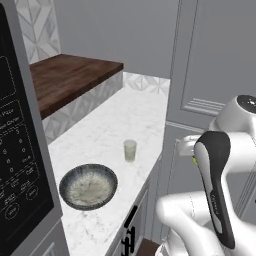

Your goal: Grab a lemon wedge from the fridge and one ice cube from the ice bowl, and put them in the glass of lemonade.

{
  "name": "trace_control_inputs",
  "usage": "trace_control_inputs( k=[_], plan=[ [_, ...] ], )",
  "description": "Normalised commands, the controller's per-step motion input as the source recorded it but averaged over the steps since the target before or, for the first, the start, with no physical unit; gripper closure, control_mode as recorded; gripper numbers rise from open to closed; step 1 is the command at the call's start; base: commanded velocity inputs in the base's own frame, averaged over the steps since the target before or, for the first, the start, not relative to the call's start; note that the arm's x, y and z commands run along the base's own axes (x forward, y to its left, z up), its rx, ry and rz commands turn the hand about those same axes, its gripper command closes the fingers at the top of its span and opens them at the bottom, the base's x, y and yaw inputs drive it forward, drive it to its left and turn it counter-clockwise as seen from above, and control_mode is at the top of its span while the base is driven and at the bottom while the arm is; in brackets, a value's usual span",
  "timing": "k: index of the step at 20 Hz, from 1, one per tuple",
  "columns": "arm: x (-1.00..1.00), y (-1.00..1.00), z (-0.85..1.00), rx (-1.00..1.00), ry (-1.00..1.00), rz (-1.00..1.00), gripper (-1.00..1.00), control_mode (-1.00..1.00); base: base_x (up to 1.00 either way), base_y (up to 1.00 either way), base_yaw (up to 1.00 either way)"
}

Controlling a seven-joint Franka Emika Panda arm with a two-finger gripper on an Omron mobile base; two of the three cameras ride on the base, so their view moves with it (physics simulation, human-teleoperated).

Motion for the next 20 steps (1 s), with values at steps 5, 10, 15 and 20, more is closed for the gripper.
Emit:
trace_control_inputs(
  k=[5, 10, 15, 20],
  plan=[
    [0.23, 0.23, 0.01, -0.02, -0.08, 0.08, 1.00, -1.00, 0.00, 0.01, 0.00],
    [1.00, 0.43, 0.00, 0.00, -0.10, 0.34, 1.00, -1.00, 0.00, 0.00, 0.00],
    [0.90, 0.35, 0.00, -0.04, 0.11, 0.14, 1.00, -1.00, 0.00, 0.00, 0.00],
    [0.85, 0.10, -0.29, -0.04, 0.21, 0.00, 1.00, -1.00, 0.00, 0.00, 0.00]
  ],
)
